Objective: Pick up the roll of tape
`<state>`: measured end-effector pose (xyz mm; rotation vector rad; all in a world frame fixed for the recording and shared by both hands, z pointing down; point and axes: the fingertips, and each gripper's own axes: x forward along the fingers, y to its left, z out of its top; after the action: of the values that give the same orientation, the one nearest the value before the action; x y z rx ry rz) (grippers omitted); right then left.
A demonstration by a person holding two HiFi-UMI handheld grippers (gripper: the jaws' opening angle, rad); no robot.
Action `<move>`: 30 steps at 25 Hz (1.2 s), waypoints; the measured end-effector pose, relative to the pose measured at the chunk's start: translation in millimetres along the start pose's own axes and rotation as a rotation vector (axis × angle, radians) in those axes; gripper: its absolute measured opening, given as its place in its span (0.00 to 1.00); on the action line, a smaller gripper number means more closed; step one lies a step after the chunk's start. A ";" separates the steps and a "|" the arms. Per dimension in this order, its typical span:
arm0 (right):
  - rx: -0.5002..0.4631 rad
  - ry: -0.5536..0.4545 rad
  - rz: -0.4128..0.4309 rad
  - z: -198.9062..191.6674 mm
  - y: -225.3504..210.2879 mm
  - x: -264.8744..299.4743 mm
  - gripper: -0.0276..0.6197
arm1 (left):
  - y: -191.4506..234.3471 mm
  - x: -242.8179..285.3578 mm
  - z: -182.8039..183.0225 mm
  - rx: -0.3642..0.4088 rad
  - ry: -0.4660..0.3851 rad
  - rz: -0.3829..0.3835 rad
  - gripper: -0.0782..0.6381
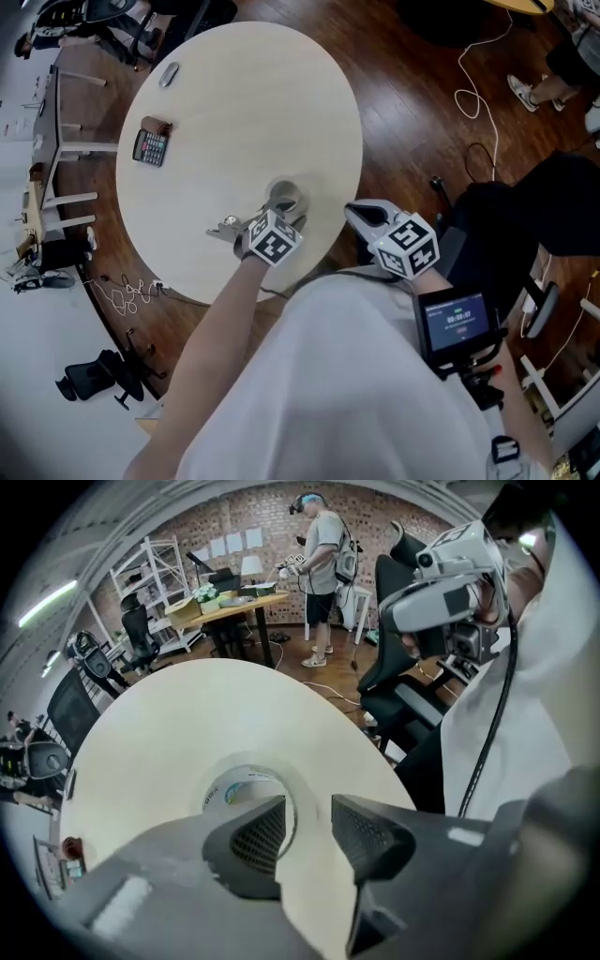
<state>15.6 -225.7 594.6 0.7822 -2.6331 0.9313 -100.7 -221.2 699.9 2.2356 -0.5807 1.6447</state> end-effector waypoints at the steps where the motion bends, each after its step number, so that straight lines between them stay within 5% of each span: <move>1: 0.004 -0.003 -0.004 -1.0 -1.1 -1.5 0.05 | 0.7 4.0 -1.7 0.014 0.020 0.003 0.34; 12: 0.051 -0.012 -0.049 -12.7 -20.2 -18.3 0.05 | -1.1 44.6 -16.5 0.116 0.247 -0.045 0.30; 17: 0.047 -0.006 -0.056 -12.1 -16.8 -18.2 0.05 | 1.8 43.5 -21.5 0.138 0.271 -0.031 0.26; 21: 0.042 0.007 -0.033 -8.8 -11.9 -10.2 0.05 | -0.4 33.7 -19.6 0.094 0.200 -0.030 0.25; 30: -0.015 0.050 0.073 -0.9 9.9 5.1 0.05 | -38.8 -18.0 14.7 -0.079 -0.151 -0.140 0.25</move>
<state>5.9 -220.7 592.2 0.6541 -2.6381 0.9364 -74.1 -191.7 678.1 2.2994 -0.5035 1.3712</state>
